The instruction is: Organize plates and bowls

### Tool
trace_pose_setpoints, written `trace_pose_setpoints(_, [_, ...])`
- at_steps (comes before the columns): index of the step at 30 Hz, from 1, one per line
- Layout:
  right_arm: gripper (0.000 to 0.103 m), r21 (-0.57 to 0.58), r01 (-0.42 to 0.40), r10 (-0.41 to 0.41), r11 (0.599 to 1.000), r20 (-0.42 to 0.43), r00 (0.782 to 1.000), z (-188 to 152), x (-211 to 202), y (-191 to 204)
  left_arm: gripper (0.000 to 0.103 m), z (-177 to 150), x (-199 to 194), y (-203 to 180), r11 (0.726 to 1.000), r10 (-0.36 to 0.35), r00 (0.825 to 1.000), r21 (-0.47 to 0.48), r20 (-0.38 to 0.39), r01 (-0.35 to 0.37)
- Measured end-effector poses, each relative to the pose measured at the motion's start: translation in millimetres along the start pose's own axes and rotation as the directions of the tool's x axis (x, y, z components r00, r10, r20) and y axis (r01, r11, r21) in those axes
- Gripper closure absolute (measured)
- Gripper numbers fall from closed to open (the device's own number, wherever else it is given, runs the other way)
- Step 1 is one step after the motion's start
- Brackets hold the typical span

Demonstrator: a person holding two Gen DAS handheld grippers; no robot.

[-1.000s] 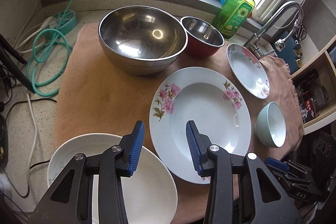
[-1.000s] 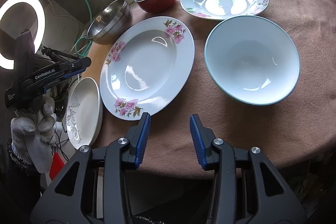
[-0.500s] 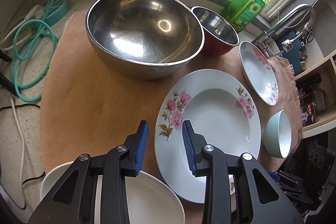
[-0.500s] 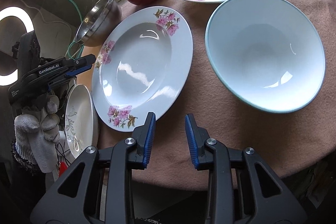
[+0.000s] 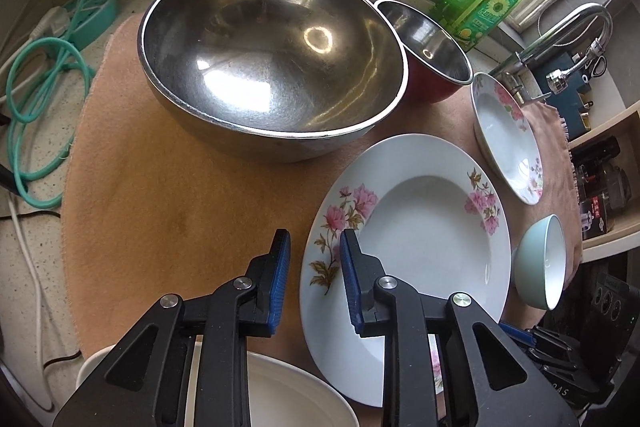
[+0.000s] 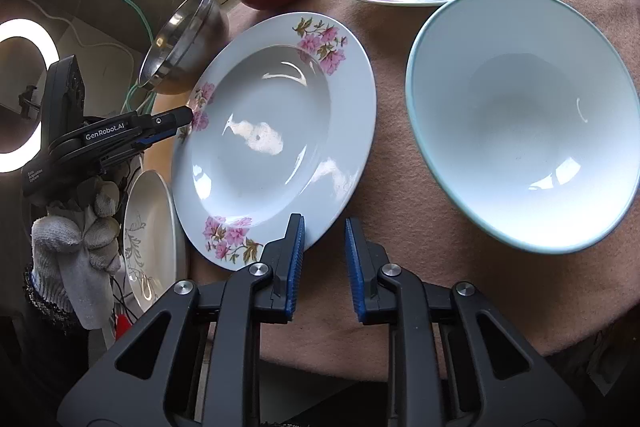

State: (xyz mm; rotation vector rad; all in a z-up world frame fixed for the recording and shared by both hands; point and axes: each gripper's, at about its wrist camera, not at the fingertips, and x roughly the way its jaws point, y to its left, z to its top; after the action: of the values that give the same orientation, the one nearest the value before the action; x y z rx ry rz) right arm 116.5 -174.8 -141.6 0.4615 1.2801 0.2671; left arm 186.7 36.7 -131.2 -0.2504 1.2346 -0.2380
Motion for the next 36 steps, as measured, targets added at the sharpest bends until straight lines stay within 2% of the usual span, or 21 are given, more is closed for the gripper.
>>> trace_pose_setpoints(6, [0.085, -0.007, 0.003, -0.003, 1.0, -0.003, 1.0, 1.3, 1.4, 2.5, 0.083, 0.9, 1.0, 0.9, 1.0, -0.014, 1.0, 0.01, -0.004, 0.015])
trace_pose_setpoints(7, [0.085, -0.01, 0.007, -0.007, 1.0, -0.003, 1.0, 1.2, 1.1, 2.9, 0.086, 1.2, 1.3, 0.0, 1.0, -0.017, 1.0, 0.012, -0.007, 0.017])
trace_pose_setpoints(10, [0.085, -0.016, 0.01, -0.01, 1.0, -0.005, 1.0, 0.0, 0.0, 3.3, 0.086, 1.0, 1.4, -5.6, 0.999, 0.007, 1.0, 0.035, -0.002, -0.007])
trace_pose_setpoints(36, [0.085, -0.035, 0.056, -0.056, 0.998, 0.002, 0.998, -11.9, -9.8, -0.7, 0.085, -17.1, -0.5, -23.2, 0.997, 0.028, 0.999, 0.077, -0.025, -0.026])
